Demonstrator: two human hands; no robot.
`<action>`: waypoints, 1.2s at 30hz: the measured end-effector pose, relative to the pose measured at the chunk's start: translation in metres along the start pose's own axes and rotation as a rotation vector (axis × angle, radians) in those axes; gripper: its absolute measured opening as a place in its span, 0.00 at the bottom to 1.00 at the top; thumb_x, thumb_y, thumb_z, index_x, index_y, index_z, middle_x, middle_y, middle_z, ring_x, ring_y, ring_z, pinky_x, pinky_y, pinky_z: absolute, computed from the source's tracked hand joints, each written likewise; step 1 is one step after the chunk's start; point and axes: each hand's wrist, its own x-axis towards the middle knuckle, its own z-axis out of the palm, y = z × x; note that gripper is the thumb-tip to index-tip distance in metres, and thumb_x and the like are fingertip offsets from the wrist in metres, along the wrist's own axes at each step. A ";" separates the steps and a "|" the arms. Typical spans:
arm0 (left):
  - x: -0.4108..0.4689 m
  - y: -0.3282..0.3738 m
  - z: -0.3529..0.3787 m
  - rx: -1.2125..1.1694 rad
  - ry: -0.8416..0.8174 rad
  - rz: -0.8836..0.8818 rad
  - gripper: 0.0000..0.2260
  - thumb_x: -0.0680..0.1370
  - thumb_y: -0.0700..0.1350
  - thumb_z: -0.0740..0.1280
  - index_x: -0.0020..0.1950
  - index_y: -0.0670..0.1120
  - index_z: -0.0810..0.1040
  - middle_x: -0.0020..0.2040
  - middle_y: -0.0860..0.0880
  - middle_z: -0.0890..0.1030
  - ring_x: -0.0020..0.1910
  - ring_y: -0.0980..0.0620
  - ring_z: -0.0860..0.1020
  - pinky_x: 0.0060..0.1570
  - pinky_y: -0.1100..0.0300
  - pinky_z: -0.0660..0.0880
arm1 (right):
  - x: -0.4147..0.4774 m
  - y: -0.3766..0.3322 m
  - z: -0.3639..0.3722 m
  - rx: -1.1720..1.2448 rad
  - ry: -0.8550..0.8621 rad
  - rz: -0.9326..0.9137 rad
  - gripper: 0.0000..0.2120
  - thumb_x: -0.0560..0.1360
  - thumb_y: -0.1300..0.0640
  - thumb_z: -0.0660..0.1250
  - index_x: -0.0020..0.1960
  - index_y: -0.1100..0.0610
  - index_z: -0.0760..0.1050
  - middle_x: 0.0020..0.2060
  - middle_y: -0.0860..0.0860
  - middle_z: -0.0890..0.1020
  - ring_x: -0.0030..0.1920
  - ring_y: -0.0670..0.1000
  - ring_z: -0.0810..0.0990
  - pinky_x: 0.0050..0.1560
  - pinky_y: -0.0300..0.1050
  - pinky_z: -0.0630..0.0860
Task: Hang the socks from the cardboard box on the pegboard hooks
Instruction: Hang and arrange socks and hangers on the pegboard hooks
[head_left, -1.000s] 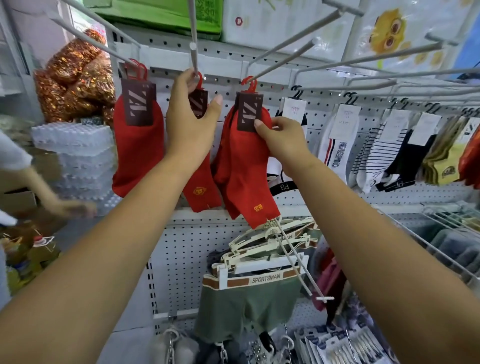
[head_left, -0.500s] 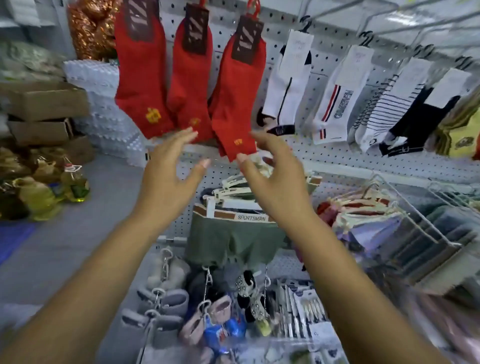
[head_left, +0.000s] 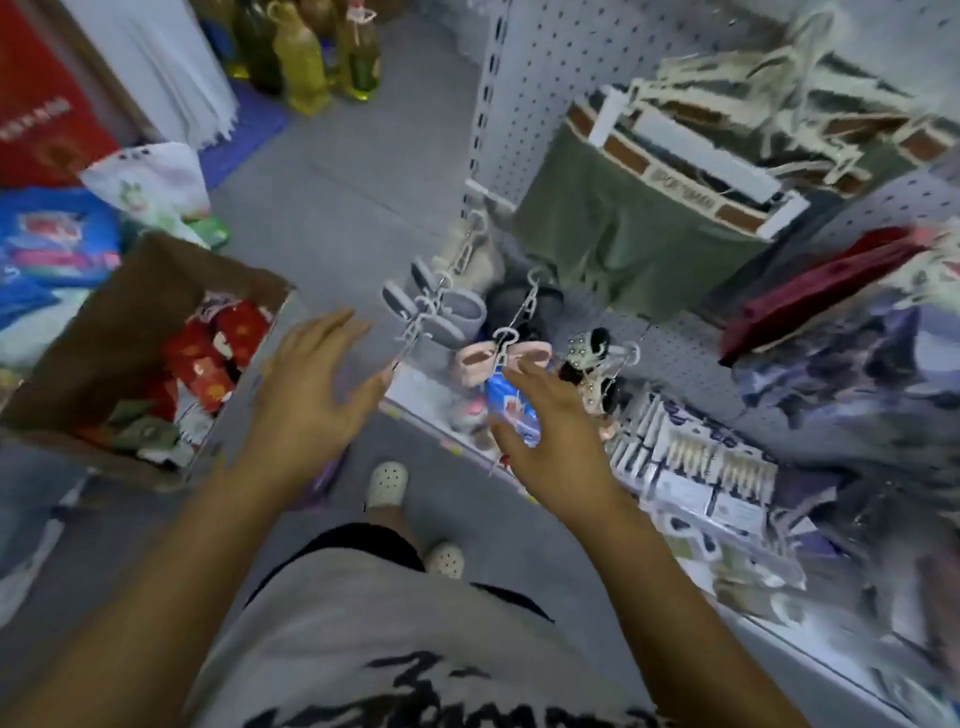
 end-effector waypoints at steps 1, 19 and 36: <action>-0.017 -0.013 -0.001 0.027 -0.006 -0.040 0.27 0.76 0.57 0.67 0.69 0.42 0.77 0.71 0.40 0.75 0.71 0.37 0.72 0.71 0.39 0.67 | -0.005 0.001 0.013 -0.006 -0.046 -0.006 0.24 0.77 0.54 0.71 0.72 0.56 0.73 0.73 0.53 0.72 0.74 0.54 0.67 0.73 0.45 0.64; -0.117 -0.206 -0.079 0.153 0.131 -0.688 0.24 0.79 0.52 0.70 0.74 0.45 0.73 0.77 0.42 0.69 0.76 0.40 0.66 0.73 0.41 0.64 | 0.087 -0.109 0.178 -0.172 -0.451 -0.307 0.18 0.76 0.57 0.72 0.65 0.58 0.78 0.63 0.56 0.80 0.65 0.59 0.75 0.66 0.43 0.65; -0.050 -0.420 -0.113 0.007 -0.155 -0.737 0.36 0.83 0.56 0.62 0.83 0.41 0.49 0.83 0.40 0.52 0.81 0.41 0.53 0.79 0.45 0.50 | 0.242 -0.196 0.442 -0.031 -0.644 0.299 0.15 0.80 0.50 0.67 0.62 0.58 0.78 0.54 0.52 0.82 0.53 0.52 0.81 0.51 0.45 0.75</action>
